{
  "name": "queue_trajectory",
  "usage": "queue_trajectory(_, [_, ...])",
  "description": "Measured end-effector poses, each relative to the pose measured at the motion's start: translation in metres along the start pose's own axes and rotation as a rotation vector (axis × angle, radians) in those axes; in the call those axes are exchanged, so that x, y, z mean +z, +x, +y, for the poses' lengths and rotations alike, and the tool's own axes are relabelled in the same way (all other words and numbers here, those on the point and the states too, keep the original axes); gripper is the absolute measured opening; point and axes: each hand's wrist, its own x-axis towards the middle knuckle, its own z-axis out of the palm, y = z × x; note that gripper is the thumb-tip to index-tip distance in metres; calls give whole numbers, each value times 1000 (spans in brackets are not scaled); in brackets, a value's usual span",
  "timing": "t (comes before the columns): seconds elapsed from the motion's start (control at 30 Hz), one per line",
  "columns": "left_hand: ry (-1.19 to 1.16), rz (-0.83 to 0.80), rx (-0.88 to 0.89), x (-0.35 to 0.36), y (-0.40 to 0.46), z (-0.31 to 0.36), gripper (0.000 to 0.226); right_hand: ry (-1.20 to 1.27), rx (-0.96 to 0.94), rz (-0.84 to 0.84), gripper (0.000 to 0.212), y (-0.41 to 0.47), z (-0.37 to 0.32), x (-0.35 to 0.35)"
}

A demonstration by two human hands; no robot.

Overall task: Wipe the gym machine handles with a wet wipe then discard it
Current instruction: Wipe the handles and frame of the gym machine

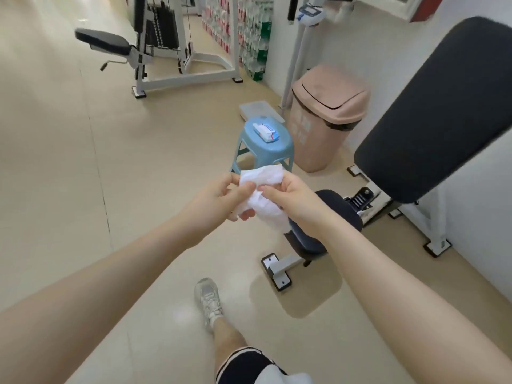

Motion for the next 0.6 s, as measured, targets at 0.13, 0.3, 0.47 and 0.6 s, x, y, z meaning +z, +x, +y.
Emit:
queue_trajectory(0.13, [-71,-72,-11,-96,89,-14,43,41,-8,5,20,127,-4,18])
queue_trajectory(0.3, [-131,-37,-17,-228,191,-11,23,15,7,-110,26,281,-47,33])
queue_trajectory(0.47, [-226,16,42,-360,267,-15,34,-115,18,-246,39,427,-85,70])
queue_trajectory(0.6, [-148,42,2,-467,327,-32,23,-204,32,-183,23,548,-89,118])
